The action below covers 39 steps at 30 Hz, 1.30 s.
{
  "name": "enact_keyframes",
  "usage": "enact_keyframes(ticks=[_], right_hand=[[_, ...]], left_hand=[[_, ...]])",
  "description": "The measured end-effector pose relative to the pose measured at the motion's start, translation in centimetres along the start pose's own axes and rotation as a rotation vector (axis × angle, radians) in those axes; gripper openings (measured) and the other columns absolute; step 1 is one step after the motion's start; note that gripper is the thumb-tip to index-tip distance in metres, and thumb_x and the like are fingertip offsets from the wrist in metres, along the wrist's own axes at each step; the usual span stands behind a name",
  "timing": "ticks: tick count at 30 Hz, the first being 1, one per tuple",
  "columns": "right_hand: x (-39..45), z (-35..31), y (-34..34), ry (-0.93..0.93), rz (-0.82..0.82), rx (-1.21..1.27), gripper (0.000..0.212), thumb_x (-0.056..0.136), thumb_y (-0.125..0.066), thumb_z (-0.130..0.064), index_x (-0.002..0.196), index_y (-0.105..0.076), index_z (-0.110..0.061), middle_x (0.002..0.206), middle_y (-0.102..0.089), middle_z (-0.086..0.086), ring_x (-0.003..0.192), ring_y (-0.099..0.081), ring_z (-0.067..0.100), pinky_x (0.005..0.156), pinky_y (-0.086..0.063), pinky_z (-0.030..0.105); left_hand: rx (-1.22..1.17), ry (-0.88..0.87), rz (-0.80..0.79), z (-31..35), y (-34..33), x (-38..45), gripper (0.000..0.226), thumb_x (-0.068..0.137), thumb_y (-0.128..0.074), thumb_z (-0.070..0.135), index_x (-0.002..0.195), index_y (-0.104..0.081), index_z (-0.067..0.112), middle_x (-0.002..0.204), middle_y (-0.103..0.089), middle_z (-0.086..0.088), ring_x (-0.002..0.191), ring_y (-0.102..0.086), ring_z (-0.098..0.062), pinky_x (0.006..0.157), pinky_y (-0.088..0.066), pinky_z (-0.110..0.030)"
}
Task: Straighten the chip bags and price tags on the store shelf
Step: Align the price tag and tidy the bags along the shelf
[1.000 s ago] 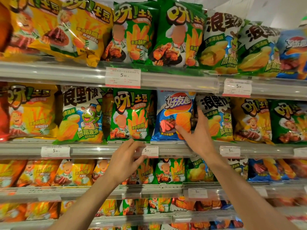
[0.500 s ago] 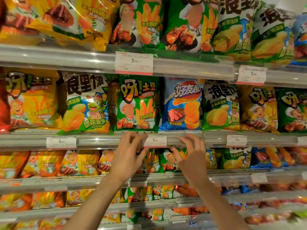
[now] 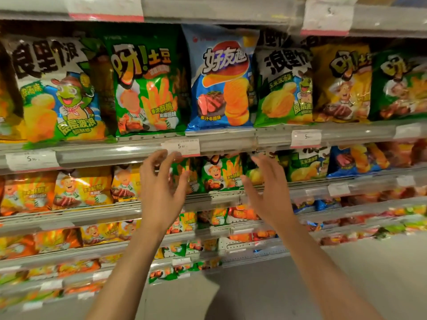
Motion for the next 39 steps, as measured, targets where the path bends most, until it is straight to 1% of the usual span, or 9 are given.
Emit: enact_keyframes(ticks=[4,8,14,19,25,27,30,34,39], right_hand=[[-3.5,6.9,1.5,-0.201,-0.081,0.082,0.052,0.098,-0.051,-0.046,0.142,-0.046,-0.019,0.14,-0.048,0.002,0.129,-0.042,0.015,0.104,-0.039,0.031],[-5.4,14.0,4.8,-0.315,-0.156,0.169,0.051,0.096,-0.058,-0.038,0.141,-0.048,-0.017,0.134,-0.049,0.004,0.124,-0.046,0.019,0.096,-0.035,0.026],[-5.2,22.7,10.4,-0.297,-0.126,0.196,0.052,0.09,-0.051,-0.049,0.129,-0.055,-0.016,0.116,-0.053,-0.001,0.108,-0.059,0.027,0.087,-0.052,0.039],[-2.2,27.8,14.1,-0.319,-0.129,0.175,0.06,0.092,-0.047,-0.055,0.142,-0.047,-0.023,0.141,-0.047,0.002,0.128,-0.051,0.027,0.1,-0.049,0.048],[3.4,27.7,17.7,-0.131,0.006,0.112,0.047,0.096,-0.055,-0.046,0.133,-0.052,-0.017,0.125,-0.05,0.003,0.113,-0.056,0.028,0.09,-0.052,0.052],[5.6,26.4,18.1,-0.041,0.016,0.057,0.044,0.096,-0.057,-0.043,0.131,-0.054,-0.018,0.12,-0.053,0.004,0.106,-0.058,0.025,0.089,-0.051,0.042],[8.7,23.4,17.6,0.095,0.015,-0.011,0.039,0.093,-0.064,-0.034,0.127,-0.059,-0.015,0.115,-0.057,0.006,0.098,-0.058,0.02,0.083,-0.045,0.025],[11.0,20.6,14.5,0.283,-0.128,-0.066,0.034,0.091,-0.066,-0.034,0.121,-0.062,-0.017,0.109,-0.05,0.001,0.099,-0.055,0.017,0.086,-0.052,0.035],[11.3,21.1,13.6,0.305,-0.124,-0.028,0.029,0.092,-0.064,-0.036,0.112,-0.066,-0.015,0.109,-0.048,0.002,0.102,-0.054,0.019,0.088,-0.051,0.036]], left_hand=[[-0.064,0.099,-0.038,3.1,-4.5,-3.8,0.049,0.095,-0.062,0.034,0.139,-0.052,0.017,0.141,-0.041,-0.006,0.134,-0.039,-0.02,0.108,-0.036,-0.033],[-0.07,0.226,-0.024,7.6,-10.0,-6.8,0.047,0.094,-0.058,0.039,0.136,-0.053,0.018,0.136,-0.046,-0.003,0.127,-0.047,-0.021,0.103,-0.045,-0.046],[-0.052,0.272,-0.039,15.0,-15.3,-9.1,0.044,0.093,-0.06,0.033,0.135,-0.053,0.022,0.128,-0.051,0.0,0.114,-0.055,-0.022,0.093,-0.049,-0.044],[-0.008,0.223,-0.017,18.8,-16.9,-6.7,0.045,0.093,-0.057,0.038,0.134,-0.053,0.022,0.13,-0.049,-0.001,0.114,-0.054,-0.021,0.091,-0.051,-0.043],[0.067,0.025,0.011,21.5,-17.2,-0.6,0.045,0.093,-0.058,0.037,0.134,-0.053,0.019,0.128,-0.05,-0.001,0.118,-0.05,-0.017,0.098,-0.044,-0.033],[0.115,-0.041,0.021,22.1,-17.2,1.5,0.045,0.093,-0.063,0.033,0.134,-0.053,0.018,0.127,-0.051,-0.005,0.117,-0.05,-0.019,0.096,-0.043,-0.029],[0.233,-0.149,-0.006,22.1,-17.5,4.1,0.048,0.088,-0.071,0.03,0.132,-0.055,0.018,0.121,-0.054,-0.01,0.111,-0.052,-0.025,0.088,-0.047,-0.035],[0.344,-0.325,-0.062,21.3,-18.2,6.2,0.042,0.084,-0.075,0.03,0.121,-0.063,0.014,0.108,-0.058,-0.008,0.1,-0.055,-0.029,0.082,-0.051,-0.043],[0.311,-0.408,-0.064,20.1,-18.3,6.6,0.039,0.085,-0.074,0.03,0.12,-0.063,0.015,0.106,-0.059,-0.005,0.097,-0.054,-0.026,0.079,-0.049,-0.041]])
Point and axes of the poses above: each hand's wrist, its own x-axis towards the middle knuckle, its own y-axis out of the back of the hand, z = x × y, the point moved 4 cm from there along x, towards the middle knuckle
